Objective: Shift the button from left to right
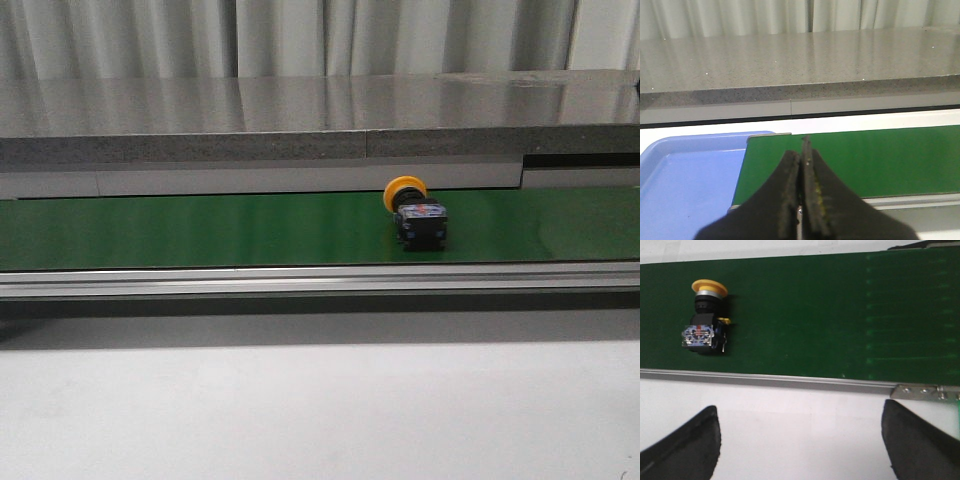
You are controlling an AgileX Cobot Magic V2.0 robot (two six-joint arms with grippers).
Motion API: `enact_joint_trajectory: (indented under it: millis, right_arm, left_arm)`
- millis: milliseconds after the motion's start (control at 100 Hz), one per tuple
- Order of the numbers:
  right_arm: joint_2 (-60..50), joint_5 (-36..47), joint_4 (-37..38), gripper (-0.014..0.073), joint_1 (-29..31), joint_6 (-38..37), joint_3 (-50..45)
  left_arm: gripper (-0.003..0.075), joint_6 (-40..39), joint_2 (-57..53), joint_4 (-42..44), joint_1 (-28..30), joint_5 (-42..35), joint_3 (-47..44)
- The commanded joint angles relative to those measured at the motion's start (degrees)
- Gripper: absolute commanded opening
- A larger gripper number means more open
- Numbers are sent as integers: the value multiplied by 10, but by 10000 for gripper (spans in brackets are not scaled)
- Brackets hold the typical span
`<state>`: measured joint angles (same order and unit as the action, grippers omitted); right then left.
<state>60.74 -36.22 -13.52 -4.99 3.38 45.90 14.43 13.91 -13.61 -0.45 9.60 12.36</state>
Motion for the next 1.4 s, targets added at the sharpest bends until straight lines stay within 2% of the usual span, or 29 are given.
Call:
enact_joint_trajectory:
  millis: [0, 340, 500, 720, 1000, 1070, 1220, 1270, 1390]
  right_arm:
    - [25, 30, -8, 647, -15, 13, 42]
    - [151, 49, -7, 646, -88, 25, 117]
    - [209, 69, -3, 646, -94, 41, 142]
    - [277, 112, 44, 646, -94, 41, 159]
    - [335, 145, 49, 637, -94, 41, 159]
    - [342, 144, 49, 582, -94, 40, 159]
    - [344, 134, 49, 294, -94, 40, 161]
    - [343, 121, 49, 227, -92, 39, 166]
    - [332, 81, 49, 195, -90, 39, 192]
  left_arm:
    - [-20, 1, 5, -5, -3, -48, 17]
    - [-20, 1, 5, -5, -3, -48, 17]
    - [-20, 1, 5, -5, -3, -48, 17]
    - [-20, 1, 5, -5, -3, -48, 17]
    - [-20, 1, 5, -5, -3, -48, 17]
    - [-20, 1, 5, -5, -3, -48, 17]
    - [-20, 1, 5, -5, -3, -48, 17]
    - [-20, 1, 5, -5, -3, -48, 17]
    - [-20, 1, 5, -5, -3, -48, 17]
